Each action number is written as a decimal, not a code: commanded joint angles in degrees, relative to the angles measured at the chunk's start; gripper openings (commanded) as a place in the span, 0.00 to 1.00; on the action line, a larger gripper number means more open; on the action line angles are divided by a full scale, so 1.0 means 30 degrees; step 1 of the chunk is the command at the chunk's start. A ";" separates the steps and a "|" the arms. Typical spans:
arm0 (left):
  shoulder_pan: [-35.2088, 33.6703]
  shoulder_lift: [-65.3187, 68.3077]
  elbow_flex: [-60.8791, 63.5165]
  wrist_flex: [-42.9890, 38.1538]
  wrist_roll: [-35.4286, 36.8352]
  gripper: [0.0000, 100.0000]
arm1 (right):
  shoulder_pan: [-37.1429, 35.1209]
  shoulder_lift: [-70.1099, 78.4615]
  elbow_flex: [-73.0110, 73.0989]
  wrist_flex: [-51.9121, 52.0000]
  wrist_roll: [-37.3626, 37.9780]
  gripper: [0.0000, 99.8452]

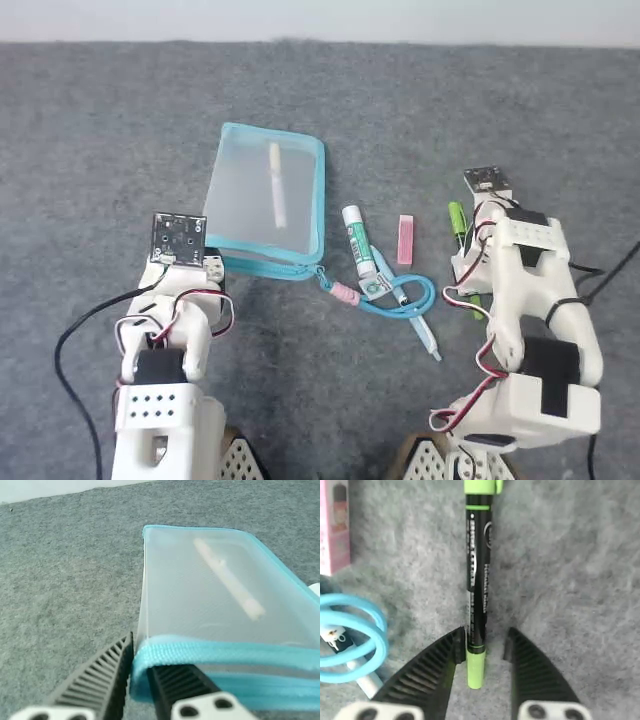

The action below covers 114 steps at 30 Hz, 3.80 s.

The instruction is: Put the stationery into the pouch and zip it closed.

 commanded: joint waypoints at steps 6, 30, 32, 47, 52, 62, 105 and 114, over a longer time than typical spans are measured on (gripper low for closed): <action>0.0205 -0.0029 -0.0894 -0.0469 0.0059 0.01 | 0.0425 -0.1451 -0.0234 0.0073 0.0293 0.01; 0.4073 0.0117 -0.0396 -0.1700 0.1788 0.01 | -1.1619 -1.6777 -0.0205 1.2469 0.3048 0.01; 0.4396 0.0088 -0.0396 -0.1612 0.1817 0.01 | -1.2293 -1.6864 -0.0234 1.2674 0.3018 0.01; 0.5216 0.0117 -0.0366 -0.1612 0.1729 0.01 | -1.2527 -0.9919 -0.2051 1.0154 0.0615 0.01; 0.5245 0.0117 -0.0366 -0.1582 0.1729 0.01 | -1.2527 -0.6696 -0.6154 1.0330 -0.1377 0.01; 0.6505 -0.0029 -0.0073 -0.1582 0.1670 0.01 | -1.2117 0.1978 -1.4535 1.0388 -0.4923 0.01; 0.0967 -0.0059 -0.0249 -0.2110 0.0821 0.01 | -0.7370 -0.6549 -0.3399 0.5524 -0.2051 0.21; -0.0176 -0.0059 -0.0425 -0.2139 0.0879 0.01 | -0.7136 -0.7253 0.1289 0.2418 -0.1846 0.21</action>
